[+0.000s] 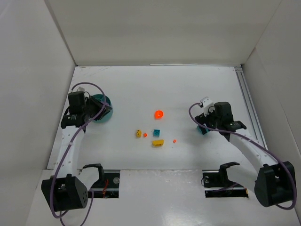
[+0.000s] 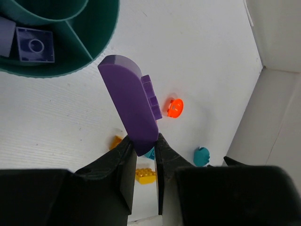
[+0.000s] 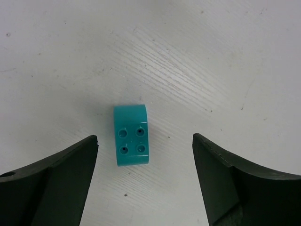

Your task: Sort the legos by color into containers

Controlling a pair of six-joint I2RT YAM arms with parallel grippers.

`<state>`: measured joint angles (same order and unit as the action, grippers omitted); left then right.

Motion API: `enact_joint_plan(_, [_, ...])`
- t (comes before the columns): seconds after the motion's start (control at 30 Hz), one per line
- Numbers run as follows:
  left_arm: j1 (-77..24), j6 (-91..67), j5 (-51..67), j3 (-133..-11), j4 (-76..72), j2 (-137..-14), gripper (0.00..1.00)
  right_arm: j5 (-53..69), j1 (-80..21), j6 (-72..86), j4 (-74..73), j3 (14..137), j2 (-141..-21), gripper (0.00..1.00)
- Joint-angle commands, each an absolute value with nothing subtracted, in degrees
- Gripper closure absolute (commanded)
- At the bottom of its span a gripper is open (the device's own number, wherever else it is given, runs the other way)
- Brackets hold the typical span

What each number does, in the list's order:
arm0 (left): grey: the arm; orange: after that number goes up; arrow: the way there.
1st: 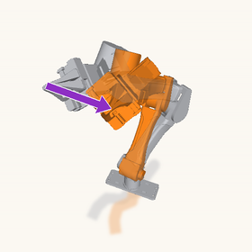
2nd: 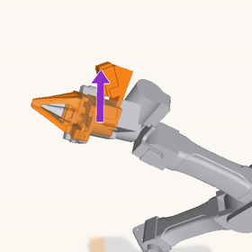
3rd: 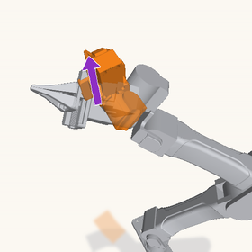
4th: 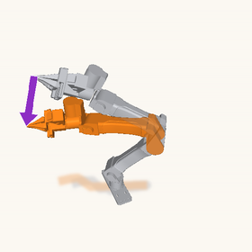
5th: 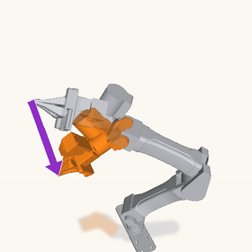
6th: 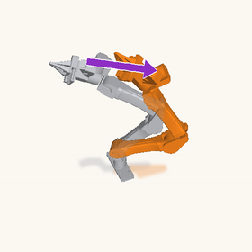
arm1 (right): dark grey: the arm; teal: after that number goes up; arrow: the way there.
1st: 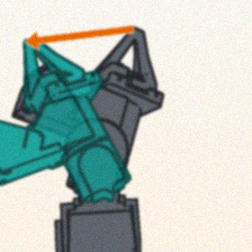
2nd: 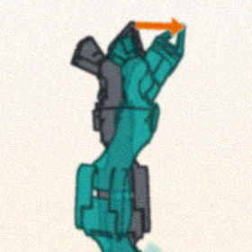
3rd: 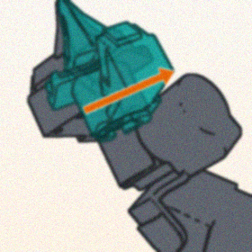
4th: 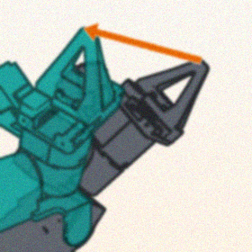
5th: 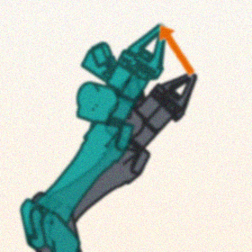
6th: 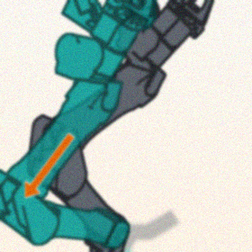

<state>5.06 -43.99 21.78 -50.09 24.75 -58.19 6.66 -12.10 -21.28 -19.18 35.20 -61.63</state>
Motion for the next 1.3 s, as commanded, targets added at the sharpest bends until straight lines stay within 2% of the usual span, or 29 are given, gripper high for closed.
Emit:
enact_joint_plan(0.0, [7.4,-44.1,21.4,-52.8,27.2,-57.4,1.00,4.7,-12.7,-21.5,-20.4,37.4,-59.4,0.14])
enact_joint_plan(0.07, [10.0,-44.1,21.4,-52.8,28.7,-58.0,1.00,4.2,-12.7,-21.5,-20.9,37.4,-58.9,0.05])
enact_joint_plan(0.17, [13.0,-44.1,23.1,-51.5,28.7,-59.4,1.00,3.6,-12.7,-21.5,-20.9,37.4,-58.4,0.04])
enact_joint_plan(1.27, [18.0,-40.4,34.4,-48.5,22.2,-70.2,1.00,3.1,-11.6,-21.0,-21.4,37.9,-59.5,0.04])
